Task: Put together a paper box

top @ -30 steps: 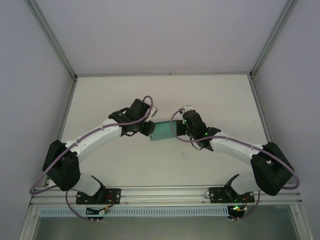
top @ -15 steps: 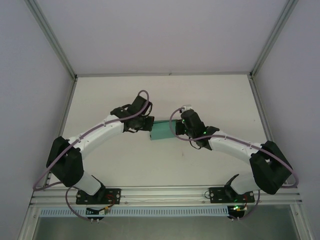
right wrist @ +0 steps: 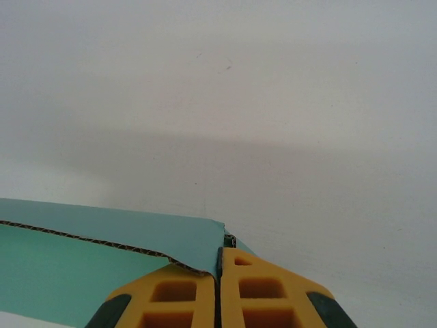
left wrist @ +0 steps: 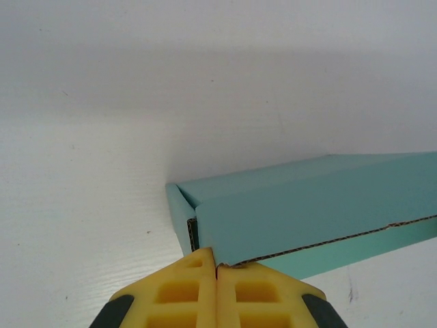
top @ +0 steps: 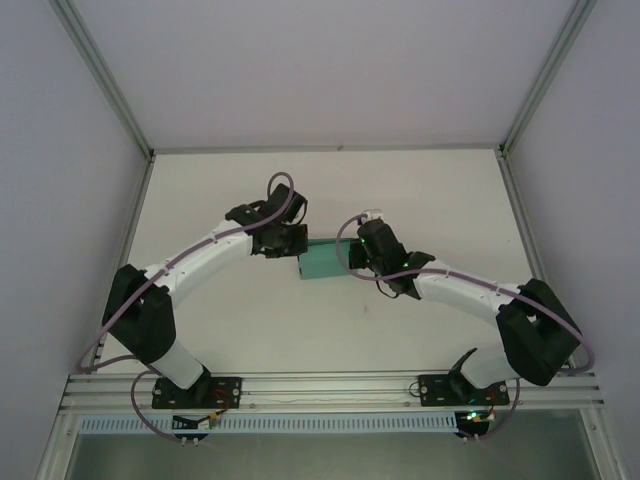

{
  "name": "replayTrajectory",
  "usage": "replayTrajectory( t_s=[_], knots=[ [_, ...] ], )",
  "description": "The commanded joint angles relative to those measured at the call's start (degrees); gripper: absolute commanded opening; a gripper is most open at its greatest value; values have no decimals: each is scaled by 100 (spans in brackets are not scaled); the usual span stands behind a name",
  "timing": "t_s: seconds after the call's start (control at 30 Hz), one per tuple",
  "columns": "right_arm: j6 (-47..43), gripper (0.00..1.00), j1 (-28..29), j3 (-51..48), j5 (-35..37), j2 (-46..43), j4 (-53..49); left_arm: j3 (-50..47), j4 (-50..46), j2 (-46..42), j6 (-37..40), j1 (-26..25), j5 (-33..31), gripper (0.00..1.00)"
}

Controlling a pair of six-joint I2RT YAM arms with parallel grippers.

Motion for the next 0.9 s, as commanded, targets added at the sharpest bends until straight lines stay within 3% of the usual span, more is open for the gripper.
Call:
replayTrajectory(
  t_s=[0.0,0.27,0.37,0.57,0.73,0.87],
  knots=[
    [153,7,77,-130,-174,222,-924,1,-237,104,-177,89,314,0],
    [1,9,83,-306,-125,266,-634,-813,187,-93,178,59,92,0],
    [-165,10,91,-669,-167,214,-78,-1302,462,-317,367,-2,-111,0],
    [-460,17,85,-1053,-452,144,396,-2141,1225,-393,432,-94,-183,0],
    [-397,37,77,-803,-841,-168,-5,-2115,1162,-456,402,-195,-468,0],
    [-286,65,62,-341,-693,-540,-568,-2005,1089,-478,405,-212,-439,0]
  ],
)
